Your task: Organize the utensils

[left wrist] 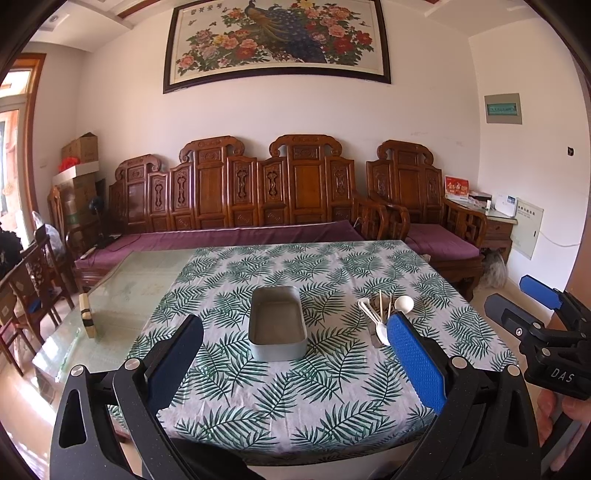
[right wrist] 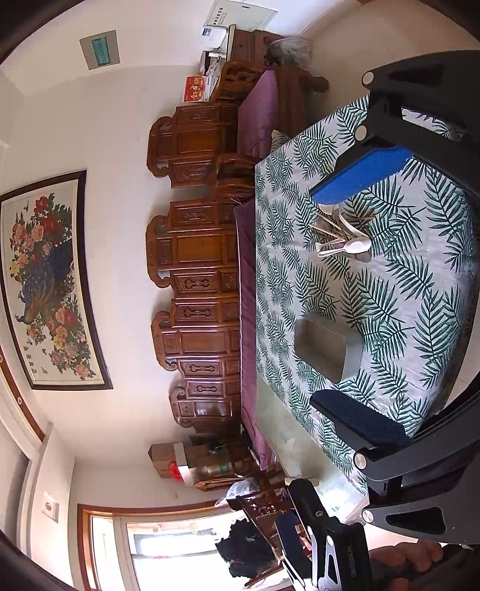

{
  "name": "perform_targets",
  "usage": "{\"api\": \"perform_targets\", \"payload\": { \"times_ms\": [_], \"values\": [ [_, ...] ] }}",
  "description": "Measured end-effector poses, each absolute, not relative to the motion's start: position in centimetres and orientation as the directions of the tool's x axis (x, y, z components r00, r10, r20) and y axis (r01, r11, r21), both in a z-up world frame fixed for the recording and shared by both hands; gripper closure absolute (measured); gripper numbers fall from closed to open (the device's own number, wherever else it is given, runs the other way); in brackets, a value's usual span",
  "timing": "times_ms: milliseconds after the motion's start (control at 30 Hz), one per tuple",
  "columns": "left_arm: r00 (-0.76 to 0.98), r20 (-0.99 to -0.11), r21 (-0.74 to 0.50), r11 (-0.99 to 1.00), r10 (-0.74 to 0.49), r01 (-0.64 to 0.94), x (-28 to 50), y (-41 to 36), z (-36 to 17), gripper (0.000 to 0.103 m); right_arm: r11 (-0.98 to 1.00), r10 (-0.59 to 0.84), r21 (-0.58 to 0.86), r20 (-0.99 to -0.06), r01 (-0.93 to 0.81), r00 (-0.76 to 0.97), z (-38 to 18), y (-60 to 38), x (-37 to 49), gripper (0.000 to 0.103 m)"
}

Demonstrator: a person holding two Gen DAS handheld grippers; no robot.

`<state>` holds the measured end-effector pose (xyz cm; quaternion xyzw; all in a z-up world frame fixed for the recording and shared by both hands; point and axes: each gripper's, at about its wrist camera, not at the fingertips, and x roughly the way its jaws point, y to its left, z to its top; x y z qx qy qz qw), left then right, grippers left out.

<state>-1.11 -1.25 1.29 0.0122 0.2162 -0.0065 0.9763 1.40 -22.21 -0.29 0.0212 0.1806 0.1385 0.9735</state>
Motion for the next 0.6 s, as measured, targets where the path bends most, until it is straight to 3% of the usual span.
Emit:
{"api": "perform_targets", "payload": {
  "times_ms": [600],
  "values": [
    [0.872,-0.489,0.011,0.999,-0.025,0.034,1.7,-1.2,-0.7,0.006,0.962,0.271,0.080,-0.377,-0.261,0.886,-1.5,-22.5,3.0,0.003]
  ]
}}
